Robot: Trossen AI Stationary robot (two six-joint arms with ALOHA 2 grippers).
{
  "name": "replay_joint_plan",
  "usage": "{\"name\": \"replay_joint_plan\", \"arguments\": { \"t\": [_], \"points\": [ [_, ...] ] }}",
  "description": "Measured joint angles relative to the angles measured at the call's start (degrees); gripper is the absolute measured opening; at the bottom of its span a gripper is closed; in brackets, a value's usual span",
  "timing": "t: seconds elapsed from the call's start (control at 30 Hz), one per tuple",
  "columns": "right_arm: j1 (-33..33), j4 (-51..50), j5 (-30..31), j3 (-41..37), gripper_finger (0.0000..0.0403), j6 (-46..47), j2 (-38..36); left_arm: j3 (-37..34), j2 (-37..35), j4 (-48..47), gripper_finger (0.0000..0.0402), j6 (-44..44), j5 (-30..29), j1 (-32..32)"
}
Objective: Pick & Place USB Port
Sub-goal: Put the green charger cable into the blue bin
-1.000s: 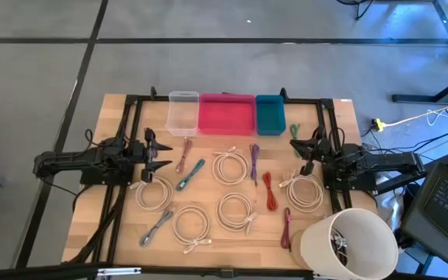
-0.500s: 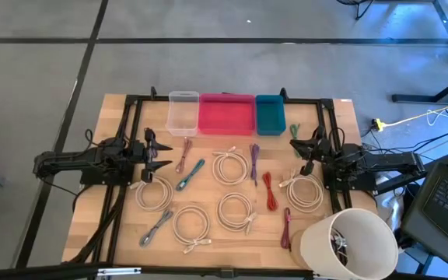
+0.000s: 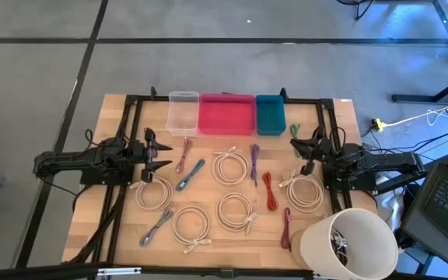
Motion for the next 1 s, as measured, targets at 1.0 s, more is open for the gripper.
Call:
{"name": "replay_joint_plan", "arguments": {
  "t": [1.0],
  "points": [
    [0.0,-5.1,3.8,44.2,0.0037,13.5,36.0,0.0,0.1,15.7,0.0216,-11.9,-1.6,0.0]
  ]
}}
